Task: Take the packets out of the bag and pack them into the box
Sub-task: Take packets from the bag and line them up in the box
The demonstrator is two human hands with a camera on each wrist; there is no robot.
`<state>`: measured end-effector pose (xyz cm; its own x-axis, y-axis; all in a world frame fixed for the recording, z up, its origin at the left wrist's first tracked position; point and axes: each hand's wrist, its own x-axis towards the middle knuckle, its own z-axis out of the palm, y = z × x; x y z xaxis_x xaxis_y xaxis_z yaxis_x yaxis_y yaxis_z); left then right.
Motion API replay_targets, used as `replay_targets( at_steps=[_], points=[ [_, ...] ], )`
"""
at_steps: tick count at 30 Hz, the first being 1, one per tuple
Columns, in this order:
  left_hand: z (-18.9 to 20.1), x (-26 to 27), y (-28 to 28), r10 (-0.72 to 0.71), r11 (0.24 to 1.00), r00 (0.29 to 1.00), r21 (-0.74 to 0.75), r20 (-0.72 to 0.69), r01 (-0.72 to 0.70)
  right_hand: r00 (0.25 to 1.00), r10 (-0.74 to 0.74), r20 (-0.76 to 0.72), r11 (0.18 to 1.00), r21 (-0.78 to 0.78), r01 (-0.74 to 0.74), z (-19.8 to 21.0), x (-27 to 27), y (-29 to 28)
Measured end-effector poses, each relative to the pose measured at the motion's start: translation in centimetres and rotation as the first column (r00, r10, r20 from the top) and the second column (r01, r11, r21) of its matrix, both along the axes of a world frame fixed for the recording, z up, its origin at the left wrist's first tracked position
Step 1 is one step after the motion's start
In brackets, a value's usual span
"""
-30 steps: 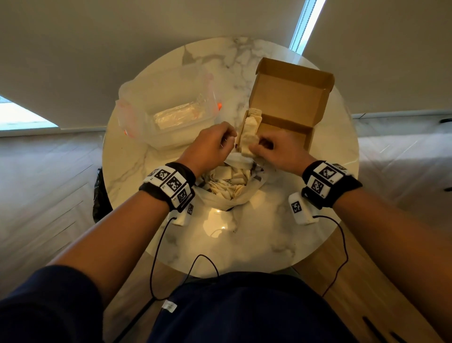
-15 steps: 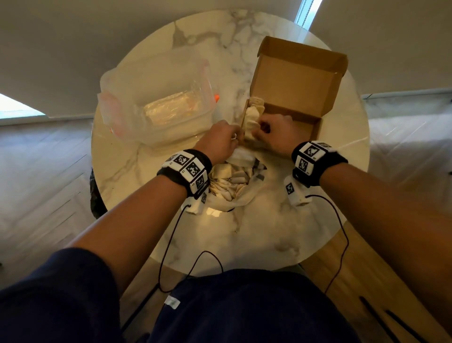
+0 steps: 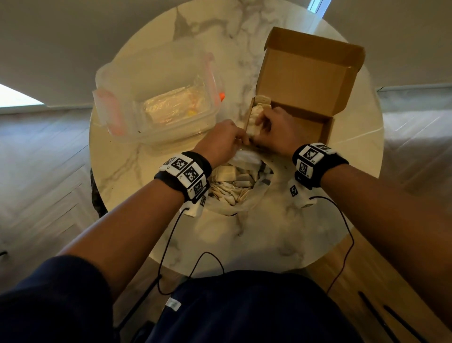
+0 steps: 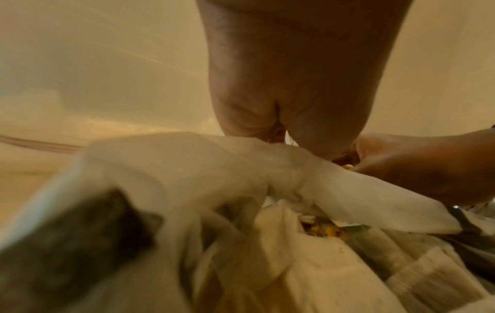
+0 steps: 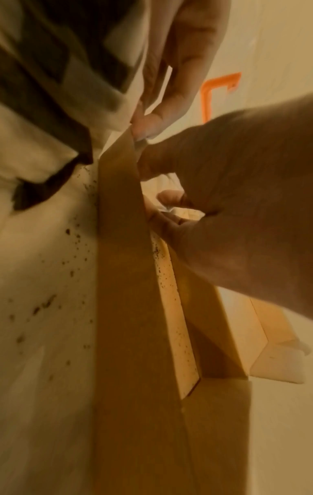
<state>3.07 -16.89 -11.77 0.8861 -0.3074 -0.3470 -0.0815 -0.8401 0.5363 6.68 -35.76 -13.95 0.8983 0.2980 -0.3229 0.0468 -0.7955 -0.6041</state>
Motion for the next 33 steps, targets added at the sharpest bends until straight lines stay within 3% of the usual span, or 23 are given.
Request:
replay_targets(
  at_steps=[9, 17, 21, 26, 33],
  points=[
    [-0.2, -0.2, 0.0, 0.007, 1.0, 1.0, -0.003, 0.019, -0.007, 1.0, -0.003, 0.031, 0.999, 0.032, 0.002, -0.8, -0.2, -0.2],
    [0.9, -1.9, 0.9, 0.053, 0.991, 0.994, -0.129, 0.1, -0.04, 0.996, 0.053, 0.075, 0.996, 0.063, -0.057, 1.9, -0.4, -0.9],
    [2.1, -3.4, 2.0, -0.017, 0.99, 0.989, -0.134, 0.147, 0.037, 0.994, 0.092, 0.054, 0.986, 0.133, -0.098, 3.3, -1.8, -1.0],
    [3.0, -6.0, 3.7, -0.123, 0.989, 0.983, -0.063, 0.133, 0.133, 0.989, 0.144, 0.036, 0.964, 0.218, -0.149, 4.6, -4.5, -0.5],
    [2.0, -8.7, 3.7, -0.12, 0.991, 0.992, -0.054, 0.04, 0.122, 0.979, 0.206, -0.007, 0.953, 0.227, -0.199, 4.1, -7.9, -0.3]
  ],
)
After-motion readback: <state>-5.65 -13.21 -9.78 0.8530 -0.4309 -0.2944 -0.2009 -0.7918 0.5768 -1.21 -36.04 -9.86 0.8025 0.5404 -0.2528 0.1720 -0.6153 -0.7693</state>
